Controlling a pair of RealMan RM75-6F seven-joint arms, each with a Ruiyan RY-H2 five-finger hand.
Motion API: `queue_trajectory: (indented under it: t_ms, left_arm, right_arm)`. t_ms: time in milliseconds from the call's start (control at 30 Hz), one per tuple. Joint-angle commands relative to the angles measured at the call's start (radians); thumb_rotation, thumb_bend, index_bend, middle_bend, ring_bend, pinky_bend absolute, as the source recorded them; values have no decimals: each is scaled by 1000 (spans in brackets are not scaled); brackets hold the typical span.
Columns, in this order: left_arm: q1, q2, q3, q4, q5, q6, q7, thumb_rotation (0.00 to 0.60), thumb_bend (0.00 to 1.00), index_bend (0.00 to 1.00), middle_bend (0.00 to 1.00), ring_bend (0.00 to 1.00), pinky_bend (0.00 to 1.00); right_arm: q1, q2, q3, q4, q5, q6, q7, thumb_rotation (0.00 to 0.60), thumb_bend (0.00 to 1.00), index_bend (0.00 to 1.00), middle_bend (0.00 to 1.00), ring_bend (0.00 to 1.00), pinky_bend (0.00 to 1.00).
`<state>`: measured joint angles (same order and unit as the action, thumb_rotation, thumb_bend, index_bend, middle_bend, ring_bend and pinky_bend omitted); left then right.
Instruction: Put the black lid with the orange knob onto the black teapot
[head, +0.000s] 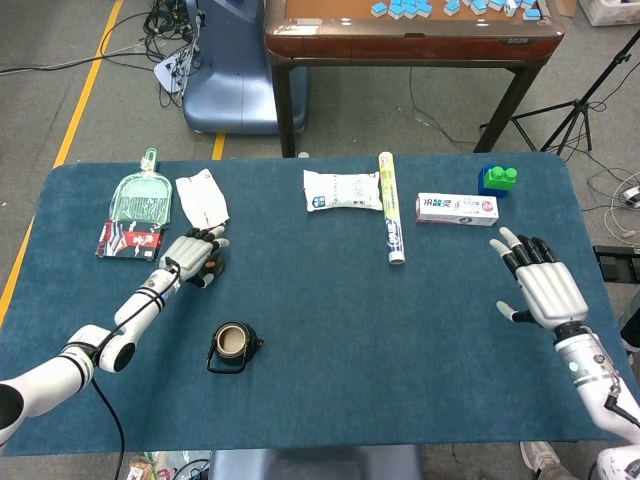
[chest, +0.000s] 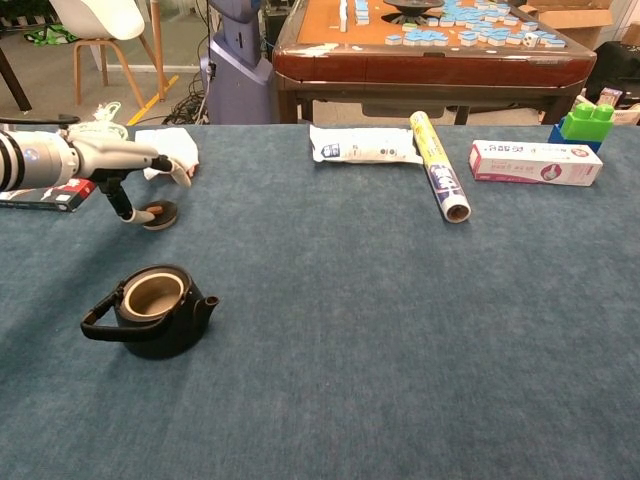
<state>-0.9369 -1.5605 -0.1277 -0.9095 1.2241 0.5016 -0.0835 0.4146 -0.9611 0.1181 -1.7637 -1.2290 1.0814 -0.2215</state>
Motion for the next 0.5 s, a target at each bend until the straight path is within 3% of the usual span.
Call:
queue_trajectory:
  t_ms: [33, 500]
  left_arm:
    - [3, -6, 5, 13, 10, -3, -14, 600, 362, 167, 0, 0, 0]
    - [19, -19, 22, 56, 69, 16, -96, 600, 363, 169, 0, 0, 0]
  right_arm:
    - [3, -4, -1, 4, 0, -4, 3, 600, 252, 9, 0, 0, 0]
    - [12, -8, -2, -5, 12, -16, -6, 600, 252, 8, 0, 0, 0]
